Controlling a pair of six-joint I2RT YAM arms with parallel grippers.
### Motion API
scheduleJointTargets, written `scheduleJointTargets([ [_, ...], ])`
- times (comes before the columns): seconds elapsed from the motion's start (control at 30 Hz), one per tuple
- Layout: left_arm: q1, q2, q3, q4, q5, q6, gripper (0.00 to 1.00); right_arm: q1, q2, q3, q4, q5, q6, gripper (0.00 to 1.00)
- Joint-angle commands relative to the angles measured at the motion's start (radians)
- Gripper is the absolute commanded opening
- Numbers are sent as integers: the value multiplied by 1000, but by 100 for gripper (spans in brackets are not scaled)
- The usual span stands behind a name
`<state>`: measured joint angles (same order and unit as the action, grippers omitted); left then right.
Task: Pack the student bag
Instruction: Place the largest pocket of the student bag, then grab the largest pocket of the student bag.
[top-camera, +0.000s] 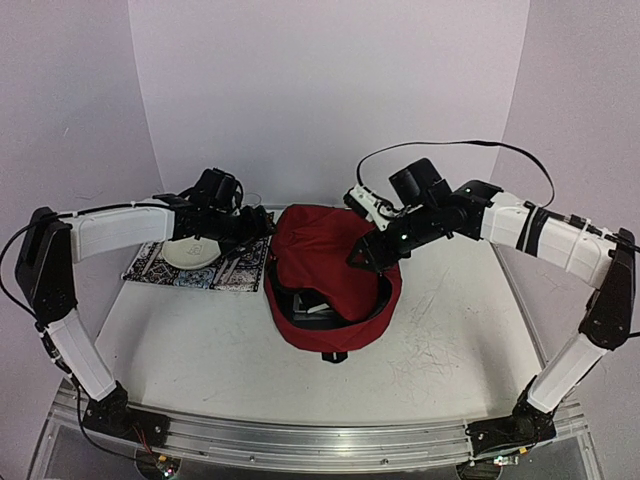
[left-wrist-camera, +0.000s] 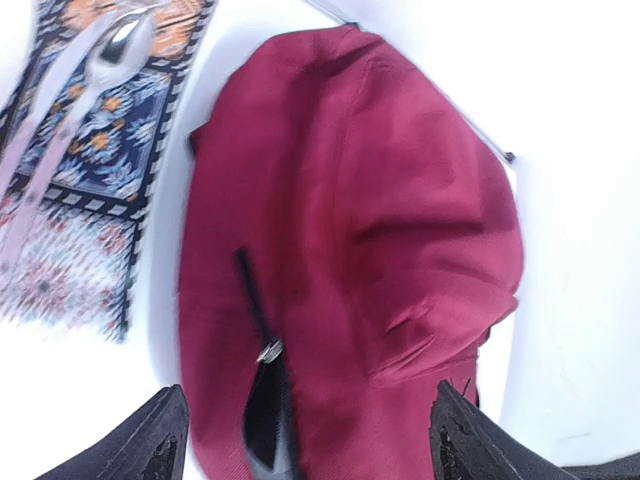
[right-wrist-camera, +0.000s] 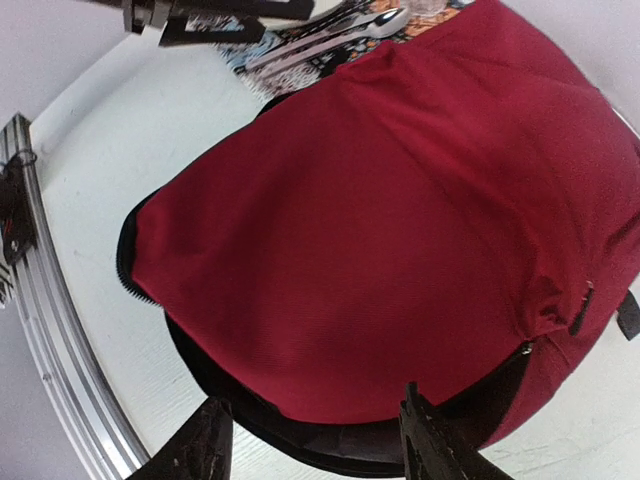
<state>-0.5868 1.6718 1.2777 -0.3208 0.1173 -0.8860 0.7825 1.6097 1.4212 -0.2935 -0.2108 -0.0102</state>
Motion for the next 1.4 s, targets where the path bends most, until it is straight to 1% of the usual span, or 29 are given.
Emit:
scheduleJointTargets([
  [0.0,-1,85,153,-31,99,84,82,-75,5,-14,14,-25,101,55],
  [0.13,-5,133,220,-45,130,100,81,-141,66,-18,20,54,193,43],
  [0.23,-21,156,259,-62,127,117,80,-185,104,-35,38,71,246,32],
  [0.47,-49,199,326,-109,105,146,79,-221,218,-35,83,55,295,14],
  [0.53,-55,209,341,-119,101,152,79,-231,242,-29,93,67,319,11],
  [0.73,-69,227,370,-137,97,163,79,-253,311,-3,113,127,373,11],
  [0.87,-72,231,375,-141,99,166,79,-271,333,9,121,148,407,14],
  [1.07,-78,236,380,-142,104,170,79,-278,361,36,138,136,414,17],
  [1.27,-82,237,386,-143,107,172,79,-278,394,62,163,77,419,21],
  [1.37,-84,237,387,-144,109,171,79,-279,405,66,169,81,428,23],
])
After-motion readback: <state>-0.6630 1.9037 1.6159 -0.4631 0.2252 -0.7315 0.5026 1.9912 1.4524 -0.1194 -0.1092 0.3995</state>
